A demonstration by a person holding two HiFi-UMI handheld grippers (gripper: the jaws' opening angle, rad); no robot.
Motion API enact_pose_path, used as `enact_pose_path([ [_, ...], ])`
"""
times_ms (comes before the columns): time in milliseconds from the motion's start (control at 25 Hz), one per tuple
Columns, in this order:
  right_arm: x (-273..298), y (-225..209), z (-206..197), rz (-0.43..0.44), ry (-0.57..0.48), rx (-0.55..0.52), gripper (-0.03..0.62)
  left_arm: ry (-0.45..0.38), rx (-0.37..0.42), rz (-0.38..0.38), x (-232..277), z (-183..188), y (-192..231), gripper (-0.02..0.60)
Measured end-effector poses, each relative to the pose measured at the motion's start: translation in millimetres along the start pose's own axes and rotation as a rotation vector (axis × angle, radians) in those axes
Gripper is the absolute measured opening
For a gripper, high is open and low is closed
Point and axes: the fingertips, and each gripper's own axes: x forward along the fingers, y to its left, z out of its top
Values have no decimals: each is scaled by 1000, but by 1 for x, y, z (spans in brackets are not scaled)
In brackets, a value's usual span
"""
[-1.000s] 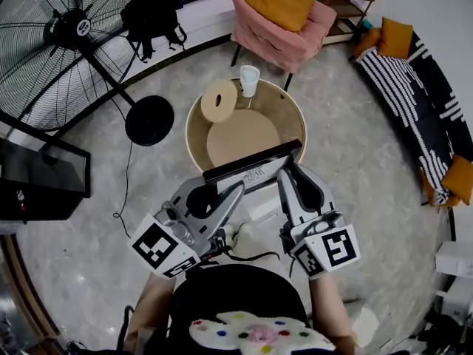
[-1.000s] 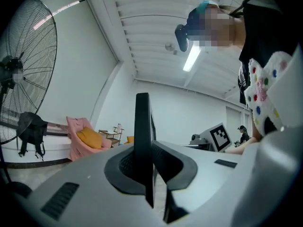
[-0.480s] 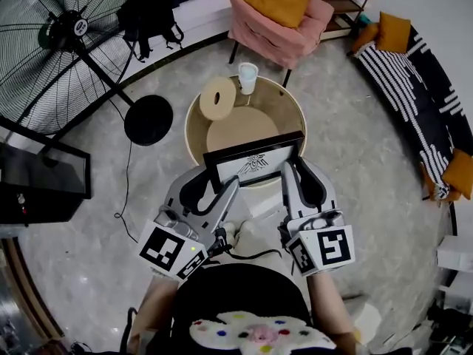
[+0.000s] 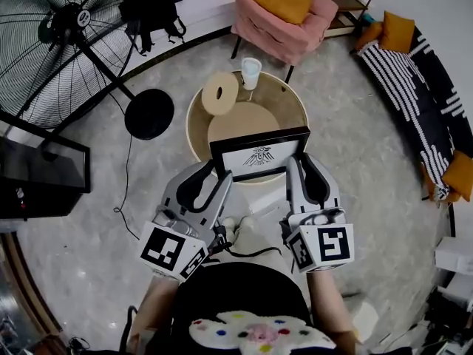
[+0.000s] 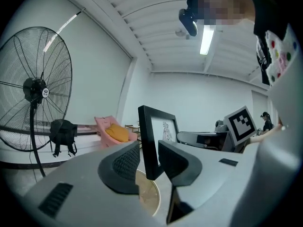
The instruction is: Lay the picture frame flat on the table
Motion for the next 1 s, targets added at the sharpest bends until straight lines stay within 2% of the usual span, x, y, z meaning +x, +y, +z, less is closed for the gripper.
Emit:
enact_pose_path([
  [80, -1, 0, -3, -4, 28, 5, 84, -5, 4, 26, 1, 1, 3, 103],
  [480, 3, 1, -20, 39, 42, 22, 86, 22, 13, 38, 9, -11, 16, 95],
  [1000, 23, -6, -89, 67, 187, 63, 84, 158, -28, 42, 27, -77, 39, 95],
])
